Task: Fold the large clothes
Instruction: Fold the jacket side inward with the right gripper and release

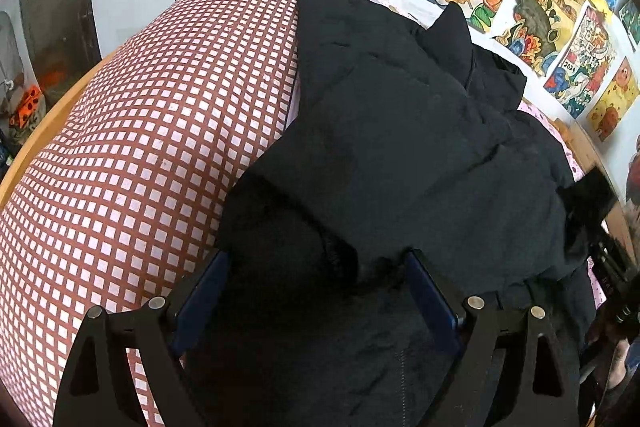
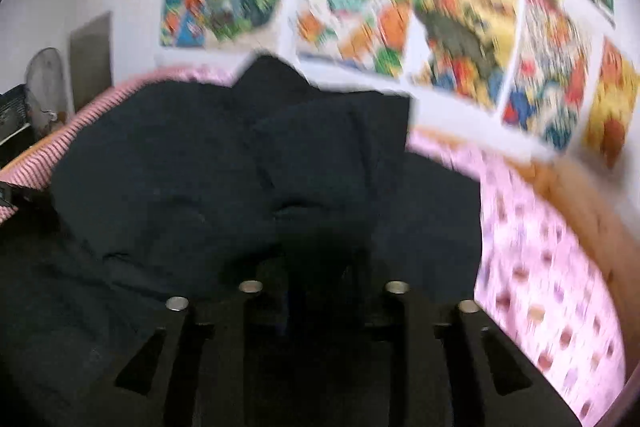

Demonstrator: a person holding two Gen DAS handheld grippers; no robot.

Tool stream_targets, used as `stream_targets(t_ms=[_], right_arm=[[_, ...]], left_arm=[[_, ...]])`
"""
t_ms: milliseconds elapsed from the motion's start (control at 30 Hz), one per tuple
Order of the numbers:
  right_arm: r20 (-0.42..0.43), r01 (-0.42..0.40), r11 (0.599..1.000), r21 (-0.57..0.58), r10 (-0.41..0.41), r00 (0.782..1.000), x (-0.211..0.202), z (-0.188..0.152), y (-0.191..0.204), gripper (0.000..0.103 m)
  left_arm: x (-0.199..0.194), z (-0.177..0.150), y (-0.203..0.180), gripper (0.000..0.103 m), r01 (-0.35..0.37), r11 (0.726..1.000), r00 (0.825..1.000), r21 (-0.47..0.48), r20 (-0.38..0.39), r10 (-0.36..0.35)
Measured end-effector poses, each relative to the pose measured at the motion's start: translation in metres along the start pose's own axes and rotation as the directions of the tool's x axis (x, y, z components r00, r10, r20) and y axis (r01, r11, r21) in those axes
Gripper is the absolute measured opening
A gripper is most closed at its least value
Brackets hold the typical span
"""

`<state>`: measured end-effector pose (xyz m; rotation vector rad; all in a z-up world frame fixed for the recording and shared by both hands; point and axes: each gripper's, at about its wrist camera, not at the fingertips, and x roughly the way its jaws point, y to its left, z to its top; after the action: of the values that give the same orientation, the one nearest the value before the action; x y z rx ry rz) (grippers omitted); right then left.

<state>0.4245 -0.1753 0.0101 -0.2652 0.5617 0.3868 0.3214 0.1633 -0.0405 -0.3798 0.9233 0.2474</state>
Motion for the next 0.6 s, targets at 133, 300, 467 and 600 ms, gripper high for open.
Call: stream_targets(t_ms=[133, 300, 467, 600], right_arm=[[-0.057, 0.017, 0.995, 0.098, -0.012, 0.998, 0.006, -0.018, -0.02, 0.056], [-0.129, 0.059, 0.972, 0.226, -0.03, 0.991, 0.011, -0.037, -0.045, 0.074], [-0.074, 0.138, 0.959, 0.249, -0.123, 0.99, -0.008, -0.04, -0.055, 0.078], [-0.014, 0.21, 0.956, 0.207, -0.212, 0.977, -0.021, -0.029, -0.057, 0.078]], left_arm=[[-0.004, -0.005, 0.007, 0.089, 0.016, 1.0, 1.0, -0.026, 0.023, -0.016], [-0.017, -0.006, 0.017, 0.089, 0.032, 0.997, 0.997, -0.071, 0.077, -0.026], [-0.037, -0.001, -0.002, 0.089, 0.013, 1.0, 0.981, 0.025, 0.194, -0.018], [-0.043, -0.001, -0.037, 0.089, -0.003, 0.982, 0.967, 0.19, 0.25, -0.045]])
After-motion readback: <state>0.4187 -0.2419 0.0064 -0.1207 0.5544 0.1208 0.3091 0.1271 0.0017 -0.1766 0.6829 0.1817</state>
